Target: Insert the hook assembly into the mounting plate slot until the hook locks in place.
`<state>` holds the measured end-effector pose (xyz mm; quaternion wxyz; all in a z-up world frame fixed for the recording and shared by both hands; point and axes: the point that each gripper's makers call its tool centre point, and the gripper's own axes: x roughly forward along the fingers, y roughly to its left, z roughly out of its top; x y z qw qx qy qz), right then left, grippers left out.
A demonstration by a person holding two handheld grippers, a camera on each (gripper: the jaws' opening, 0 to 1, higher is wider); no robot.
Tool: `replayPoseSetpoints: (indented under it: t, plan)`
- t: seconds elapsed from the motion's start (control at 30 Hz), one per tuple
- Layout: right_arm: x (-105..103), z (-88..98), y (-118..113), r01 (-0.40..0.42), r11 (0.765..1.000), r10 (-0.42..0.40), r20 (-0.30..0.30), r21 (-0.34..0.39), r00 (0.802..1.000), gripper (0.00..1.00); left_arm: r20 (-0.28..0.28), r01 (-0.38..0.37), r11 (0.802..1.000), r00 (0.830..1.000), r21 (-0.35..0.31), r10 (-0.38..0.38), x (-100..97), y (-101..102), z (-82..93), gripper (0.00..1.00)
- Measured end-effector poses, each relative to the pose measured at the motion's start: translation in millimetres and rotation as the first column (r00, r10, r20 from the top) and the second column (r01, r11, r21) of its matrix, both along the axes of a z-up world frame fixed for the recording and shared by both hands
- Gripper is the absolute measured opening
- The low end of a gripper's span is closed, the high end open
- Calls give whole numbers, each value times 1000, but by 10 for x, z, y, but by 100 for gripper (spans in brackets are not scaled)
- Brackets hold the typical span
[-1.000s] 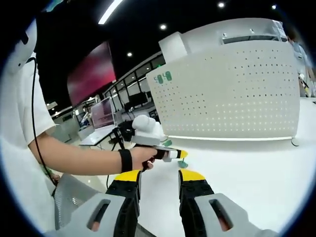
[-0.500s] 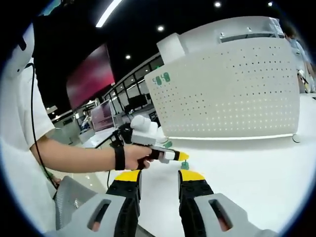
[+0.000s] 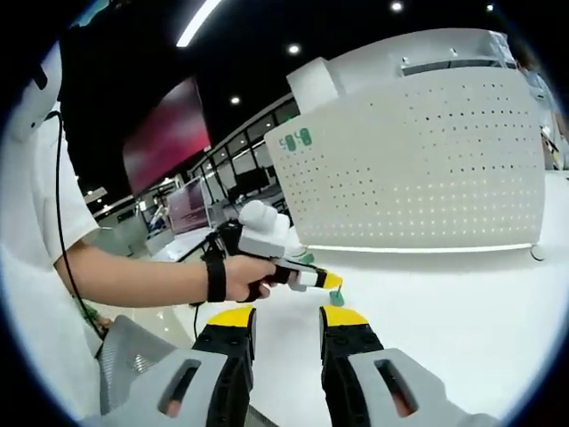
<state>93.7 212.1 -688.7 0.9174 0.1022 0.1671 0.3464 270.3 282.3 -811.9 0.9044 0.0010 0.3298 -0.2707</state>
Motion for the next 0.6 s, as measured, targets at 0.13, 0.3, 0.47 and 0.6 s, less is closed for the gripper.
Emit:
replayPoseSetpoints:
  t: [0.13, 0.3, 0.47, 0.6]
  plan:
    - [-11, 2, -17, 8, 1000, -8, -2, 10, 1000, 28, -12, -38, 999, 999, -9, 38, 30, -40, -29, 17]
    - [-26, -2, -44, 18, 1000, -18, -4, 12, 1000, 28, -33, -80, 996, 996, 29, 81, 51, -53, -116, 15]
    - [-20, -1, -75, 31, 999, -31, -2, 18, 1000, 28, -15, -75, 997, 997, 25, 75, 89, -47, -93, 5]
    - [-14, -4, -72, 35, 999, -35, -4, 23, 999, 27, -23, -68, 997, 997, 21, 69, 86, -4, -93, 5]
